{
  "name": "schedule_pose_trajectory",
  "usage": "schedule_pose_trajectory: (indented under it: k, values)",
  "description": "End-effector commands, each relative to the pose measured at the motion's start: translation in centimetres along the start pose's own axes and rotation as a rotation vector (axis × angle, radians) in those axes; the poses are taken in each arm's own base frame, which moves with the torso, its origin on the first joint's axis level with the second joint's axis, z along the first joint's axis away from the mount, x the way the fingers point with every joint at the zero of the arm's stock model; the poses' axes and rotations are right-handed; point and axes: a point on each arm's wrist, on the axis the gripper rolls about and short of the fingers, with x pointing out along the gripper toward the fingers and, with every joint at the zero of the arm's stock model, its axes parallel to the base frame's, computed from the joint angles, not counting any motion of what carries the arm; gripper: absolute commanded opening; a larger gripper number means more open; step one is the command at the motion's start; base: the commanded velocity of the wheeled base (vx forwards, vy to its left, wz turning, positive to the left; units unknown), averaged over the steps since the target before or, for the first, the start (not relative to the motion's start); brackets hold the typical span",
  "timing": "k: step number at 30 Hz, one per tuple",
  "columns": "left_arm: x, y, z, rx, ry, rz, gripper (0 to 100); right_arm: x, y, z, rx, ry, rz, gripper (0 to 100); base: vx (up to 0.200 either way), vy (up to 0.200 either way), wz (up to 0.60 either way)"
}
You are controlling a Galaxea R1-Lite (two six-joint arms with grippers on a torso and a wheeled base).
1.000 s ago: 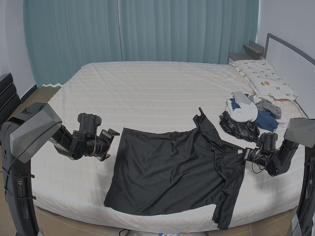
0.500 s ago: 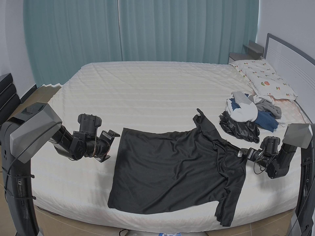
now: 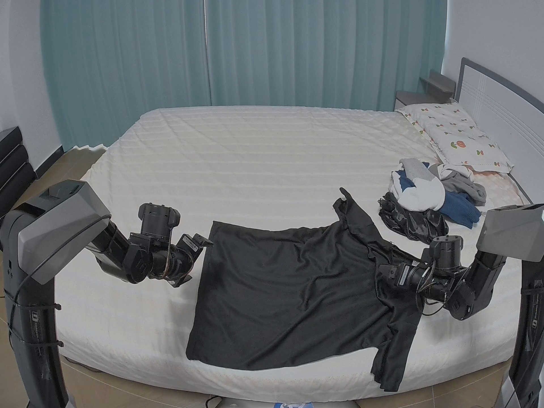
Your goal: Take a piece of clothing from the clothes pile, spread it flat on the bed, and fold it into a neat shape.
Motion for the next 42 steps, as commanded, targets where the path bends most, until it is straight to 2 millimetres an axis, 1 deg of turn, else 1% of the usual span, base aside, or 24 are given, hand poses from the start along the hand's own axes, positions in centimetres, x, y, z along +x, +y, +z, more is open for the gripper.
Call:
schedule_pose_trajectory:
  k: [1,5,7,8,14,17,20,22,23,24,27,29,32,34,35,40,42]
  values:
    - [0.1,0.1,-0.2,0.006,0.005,0.005,100,1.8,2.0,-1.0,-0.054,0.058,0.024,100,0.000,0.000,0.00]
    - [0.2,0.0,-0.2,0.007,0.003,0.001,100,3.2,1.6,-1.2,-0.081,0.063,0.006,100,0.000,0.000,0.00]
    - [0.2,0.0,-0.2,0.007,0.003,0.001,100,3.5,1.5,-1.2,-0.101,0.072,0.000,100,0.000,0.000,0.00]
    - [0.2,0.1,-0.2,0.006,0.004,0.002,100,3.6,1.4,-1.2,-0.110,0.083,-0.007,0,0.000,0.000,0.00]
    - [0.2,0.0,-0.2,0.007,0.003,0.001,100,3.2,1.0,-1.2,-0.164,0.107,-0.025,0,0.000,0.000,0.00]
    - [0.2,0.0,-0.2,0.007,0.003,0.000,100,3.0,0.6,-0.5,-0.165,0.077,-0.045,0,0.000,0.000,0.00]
    - [0.1,0.0,-0.1,0.006,0.002,0.000,100,2.3,0.0,0.7,-0.144,0.044,-0.058,0,0.000,0.000,0.00]
    - [0.1,0.0,-0.1,0.006,0.002,0.000,100,2.0,-0.1,1.1,-0.139,0.036,-0.059,0,0.000,0.000,0.00]
    - [0.2,0.0,-0.2,0.007,0.003,0.001,100,1.7,-0.4,1.5,-0.128,0.026,-0.061,0,0.000,0.000,0.00]
    - [0.2,0.0,-0.2,0.007,0.003,0.001,100,1.3,-1.1,1.9,-0.115,0.021,-0.077,0,0.000,0.000,0.00]
    - [0.2,0.0,-0.2,0.007,0.003,0.001,100,1.3,-2.2,2.1,-0.099,0.020,-0.096,0,0.000,0.000,0.00]
    - [0.2,0.0,-0.2,0.006,0.004,0.002,100,1.3,-3.4,2.3,-0.076,0.022,-0.112,0,0.000,0.000,0.00]
    - [0.2,0.0,-0.2,0.006,0.004,0.002,100,1.6,-4.3,2.0,-0.047,0.025,-0.094,0,0.000,0.000,0.00]
    - [0.2,0.0,-0.2,0.006,0.004,0.002,100,1.7,-4.3,1.5,-0.024,0.024,-0.081,0,0.000,0.000,0.00]
    - [0.2,0.1,-0.2,0.006,0.005,0.004,100,1.7,-4.2,1.2,-0.006,0.014,-0.062,100,0.000,0.000,0.00]
    - [0.0,0.2,-0.3,0.012,0.010,0.011,100,1.9,-3.4,0.6,0.015,-0.025,-0.007,100,0.000,0.000,0.00]
    - [-0.2,0.3,-0.4,0.030,0.013,0.017,100,1.4,-3.2,0.6,0.025,-0.036,-0.003,100,0.000,0.000,0.00]
